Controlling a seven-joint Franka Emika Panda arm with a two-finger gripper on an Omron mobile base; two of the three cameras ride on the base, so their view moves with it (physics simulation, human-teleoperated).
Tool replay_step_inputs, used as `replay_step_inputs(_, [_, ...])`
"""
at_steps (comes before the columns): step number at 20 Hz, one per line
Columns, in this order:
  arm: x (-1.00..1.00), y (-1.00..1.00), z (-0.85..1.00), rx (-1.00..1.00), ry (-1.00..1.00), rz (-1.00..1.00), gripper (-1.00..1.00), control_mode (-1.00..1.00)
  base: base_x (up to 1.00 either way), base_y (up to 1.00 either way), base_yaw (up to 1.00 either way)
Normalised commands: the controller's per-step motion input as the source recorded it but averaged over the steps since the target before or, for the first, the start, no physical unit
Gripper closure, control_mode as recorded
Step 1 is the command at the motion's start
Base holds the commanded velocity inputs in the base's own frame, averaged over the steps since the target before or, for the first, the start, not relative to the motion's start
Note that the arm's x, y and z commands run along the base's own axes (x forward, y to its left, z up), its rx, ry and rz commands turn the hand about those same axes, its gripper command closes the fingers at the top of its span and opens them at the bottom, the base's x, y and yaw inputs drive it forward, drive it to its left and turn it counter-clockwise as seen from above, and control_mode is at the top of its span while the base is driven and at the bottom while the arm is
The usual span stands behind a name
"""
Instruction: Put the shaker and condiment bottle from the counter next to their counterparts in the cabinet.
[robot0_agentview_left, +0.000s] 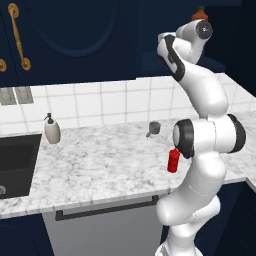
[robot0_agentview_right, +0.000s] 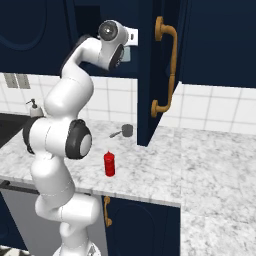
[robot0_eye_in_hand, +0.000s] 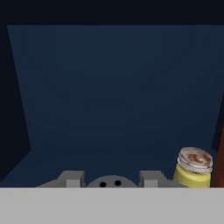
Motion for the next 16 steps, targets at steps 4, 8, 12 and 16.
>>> replay_step_inputs(4, [0.04,0.0,0.0,0.0,0.0,0.0,-1.0,-1.0,0.0,0.0,0.0])
replay_step_inputs(8, [-0.03,0.01,0.0,0.0,0.0,0.0,-1.0,-1.0,0.0,0.0,0.0])
replay_step_inputs(12, [-0.28,0.03,0.0,-0.02,0.0,0.0,-1.0,-1.0,0.0,0.0,0.0])
replay_step_inputs(16, [-0.38,0.07,0.0,-0.02,0.0,0.0,-1.0,-1.0,0.0,0.0,0.0])
